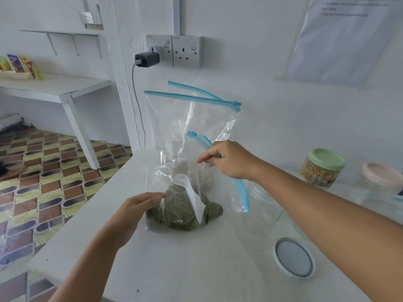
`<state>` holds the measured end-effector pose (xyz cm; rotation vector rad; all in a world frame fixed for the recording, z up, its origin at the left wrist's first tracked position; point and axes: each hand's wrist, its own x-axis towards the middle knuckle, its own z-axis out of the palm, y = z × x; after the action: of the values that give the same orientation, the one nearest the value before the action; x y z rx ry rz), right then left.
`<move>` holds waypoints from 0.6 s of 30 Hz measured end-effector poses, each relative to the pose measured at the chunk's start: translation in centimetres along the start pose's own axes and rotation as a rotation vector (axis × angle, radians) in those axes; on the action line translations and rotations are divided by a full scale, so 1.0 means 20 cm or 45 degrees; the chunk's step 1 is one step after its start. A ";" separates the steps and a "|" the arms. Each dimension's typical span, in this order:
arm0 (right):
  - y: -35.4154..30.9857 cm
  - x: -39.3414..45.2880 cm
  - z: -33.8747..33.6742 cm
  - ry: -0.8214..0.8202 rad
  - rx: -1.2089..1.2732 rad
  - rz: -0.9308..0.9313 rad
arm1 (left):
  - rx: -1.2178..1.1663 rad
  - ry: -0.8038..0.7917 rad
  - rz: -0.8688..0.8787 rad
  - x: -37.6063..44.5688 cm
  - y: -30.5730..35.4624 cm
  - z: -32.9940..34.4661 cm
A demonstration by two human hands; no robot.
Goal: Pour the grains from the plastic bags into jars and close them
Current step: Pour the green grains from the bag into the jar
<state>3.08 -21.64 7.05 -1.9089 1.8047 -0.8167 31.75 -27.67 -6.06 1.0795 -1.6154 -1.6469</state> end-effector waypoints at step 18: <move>-0.14 0.04 -0.17 0.299 0.361 0.002 | -0.371 0.696 0.094 0.12 0.09 0.08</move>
<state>3.02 -21.81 11.59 -1.6876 1.7077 -1.2674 29.00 -29.04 -4.67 1.1688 -1.0166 -1.3309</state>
